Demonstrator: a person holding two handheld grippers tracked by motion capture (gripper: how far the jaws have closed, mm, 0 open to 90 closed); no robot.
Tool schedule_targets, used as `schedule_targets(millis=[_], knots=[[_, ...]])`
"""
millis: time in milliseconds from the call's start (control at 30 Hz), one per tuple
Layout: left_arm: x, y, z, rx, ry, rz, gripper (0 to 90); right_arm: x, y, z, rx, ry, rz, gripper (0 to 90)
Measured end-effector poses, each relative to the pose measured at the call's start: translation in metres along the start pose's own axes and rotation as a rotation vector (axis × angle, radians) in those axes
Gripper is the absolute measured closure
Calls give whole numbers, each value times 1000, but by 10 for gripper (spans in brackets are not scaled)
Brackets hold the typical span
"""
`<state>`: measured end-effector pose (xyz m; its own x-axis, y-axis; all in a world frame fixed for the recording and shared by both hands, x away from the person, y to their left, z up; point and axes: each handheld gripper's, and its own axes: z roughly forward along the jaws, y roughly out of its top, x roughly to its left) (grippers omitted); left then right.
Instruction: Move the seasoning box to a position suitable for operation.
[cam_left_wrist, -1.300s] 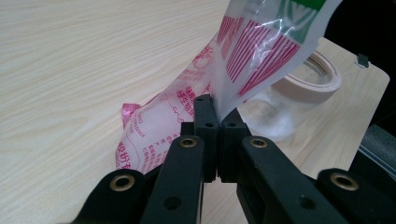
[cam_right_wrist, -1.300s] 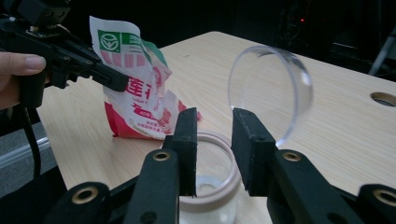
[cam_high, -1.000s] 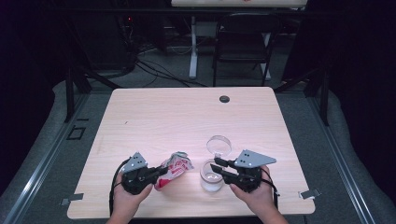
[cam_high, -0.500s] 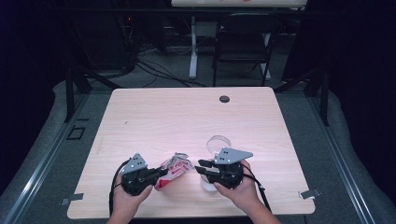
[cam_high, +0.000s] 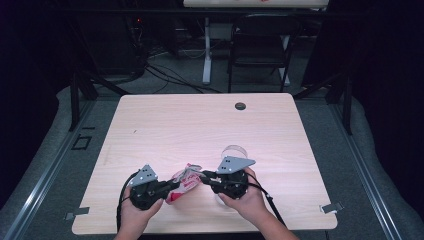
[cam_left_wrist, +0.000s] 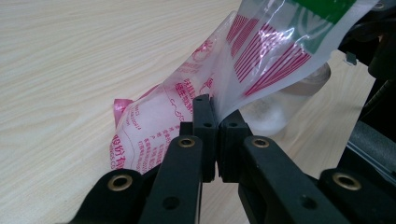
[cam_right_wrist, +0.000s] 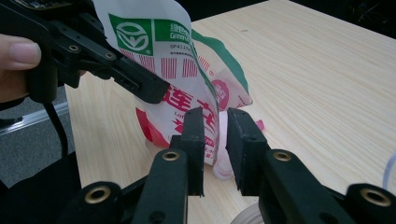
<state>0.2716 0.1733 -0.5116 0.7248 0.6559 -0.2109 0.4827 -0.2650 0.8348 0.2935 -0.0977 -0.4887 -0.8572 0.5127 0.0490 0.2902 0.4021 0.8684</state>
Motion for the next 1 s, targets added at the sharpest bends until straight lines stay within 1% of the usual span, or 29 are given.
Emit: schedule_targets(millis=[267, 333, 467, 567, 600, 667, 867, 1000], knots=[[0, 0, 0, 1, 0, 2, 890, -1, 2, 9, 38, 10, -2, 783], [0, 0, 0, 1, 1, 3, 889, -2, 2, 11, 59, 12, -4, 789], [0, 0, 0, 1, 0, 4, 888, -2, 3, 14, 69, 12, 0, 801], [0, 0, 0, 2, 0, 4, 887, -2, 4, 17, 86, 14, -9, 819], [0, 0, 0, 3, 0, 5, 887, -1, 4, 18, 93, 21, -9, 822], [0, 0, -1, 2, 1, 5, 885, 0, 4, 20, 103, 13, -9, 836], [0, 0, 0, 3, 0, 6, 883, -2, 4, 22, 115, 14, 1, 839], [0, -1, 0, 1, -1, 4, 882, -2, 5, 24, 124, 10, -2, 882]])
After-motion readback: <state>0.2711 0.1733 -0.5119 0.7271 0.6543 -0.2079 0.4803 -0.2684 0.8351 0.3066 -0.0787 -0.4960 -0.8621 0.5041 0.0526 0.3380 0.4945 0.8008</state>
